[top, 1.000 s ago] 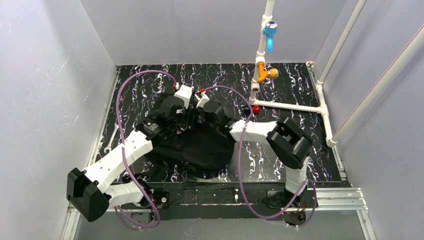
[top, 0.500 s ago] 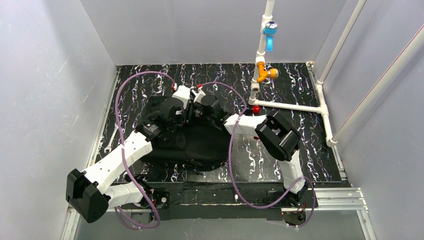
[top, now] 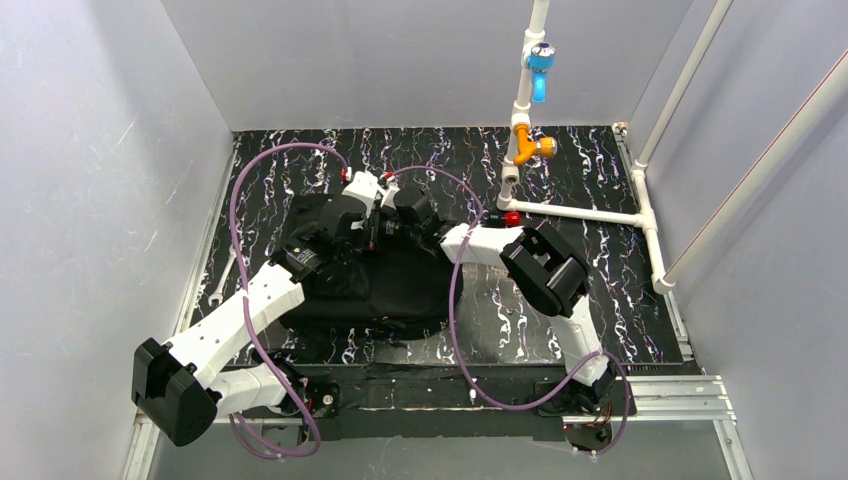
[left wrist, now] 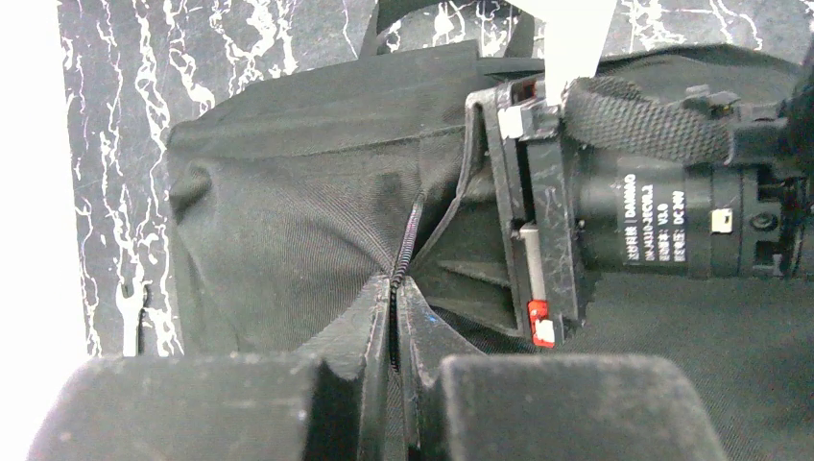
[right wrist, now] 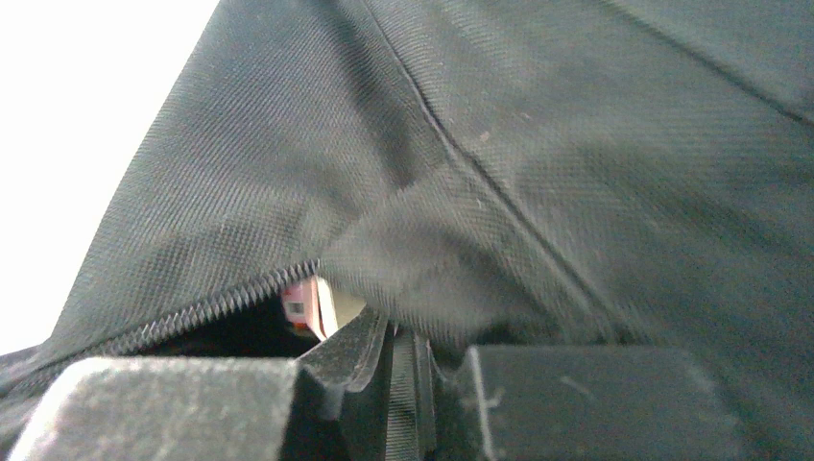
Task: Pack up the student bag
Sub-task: Place the stationery in the student bag, then pick up the stationery from the center of the board.
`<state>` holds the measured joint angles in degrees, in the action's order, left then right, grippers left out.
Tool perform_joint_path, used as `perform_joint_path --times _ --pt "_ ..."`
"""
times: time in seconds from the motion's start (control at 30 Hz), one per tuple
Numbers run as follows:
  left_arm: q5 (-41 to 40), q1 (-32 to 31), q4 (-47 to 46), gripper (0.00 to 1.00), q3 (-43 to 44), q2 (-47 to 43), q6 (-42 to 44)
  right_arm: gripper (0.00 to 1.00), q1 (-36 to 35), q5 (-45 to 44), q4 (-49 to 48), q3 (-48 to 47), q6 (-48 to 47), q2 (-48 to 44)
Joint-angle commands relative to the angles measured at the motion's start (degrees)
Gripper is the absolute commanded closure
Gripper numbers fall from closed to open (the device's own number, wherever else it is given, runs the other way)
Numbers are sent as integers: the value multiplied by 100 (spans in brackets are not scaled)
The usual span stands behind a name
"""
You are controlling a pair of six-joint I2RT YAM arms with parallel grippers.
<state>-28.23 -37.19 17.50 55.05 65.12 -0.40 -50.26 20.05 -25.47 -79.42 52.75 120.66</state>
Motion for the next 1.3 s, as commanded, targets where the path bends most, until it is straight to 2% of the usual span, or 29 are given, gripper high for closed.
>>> perform_joint_path --times 0.0,0.13,0.3,0.43,0.53,0.67,0.77,0.8,0.87,0.93,1.0,1.1,1.17,1.27 --pt "83 -74 -478 100 133 -293 -38 87 -243 289 -243 -274 -89 -139" --pt "137 -78 -431 100 168 -253 -55 80 32 -37 275 383 -490 -779" --pt "85 -73 -449 100 142 -307 -39 68 366 -784 1977 834 -1508 -1722" --pt "127 -78 -441 100 153 -287 -45 56 485 -1886 3224 1313 -2230 -2692" --pt "155 -73 -440 100 164 -253 -64 54 691 -2781 3585 2009 -2338 -3533" --pt "201 -78 -403 100 189 -215 -90 49 1766 -2904 3682 3126 -2042 -4625" --pt "229 -77 -429 100 166 -202 -115 37 2621 -3128 3771 3697 -1976 -5139" --pt "230 -78 -431 100 159 -191 -117 31 2840 -3092 3701 3873 -1939 -5249" --pt "245 -78 -423 100 172 -160 -132 24 3363 -2761 3416 4131 -1762 -5390" --pt "256 -74 -409 100 175 -127 -140 22 3859 -2246 3060 4329 -1573 -5375" --pt "250 -77 -405 100 174 -116 -136 21 4090 -2226 3070 4322 -1454 -5246" --pt "218 -78 -405 100 171 -105 -135 17 4015 -2657 3743 3967 -1687 -4900" --pt "240 -76 -396 100 190 -121 -136 11 3785 -2966 4128 3813 -1734 -4643" --pt "335 -74 -414 100 208 -137 -156 7 3425 -3283 4216 3790 -1725 -4419"
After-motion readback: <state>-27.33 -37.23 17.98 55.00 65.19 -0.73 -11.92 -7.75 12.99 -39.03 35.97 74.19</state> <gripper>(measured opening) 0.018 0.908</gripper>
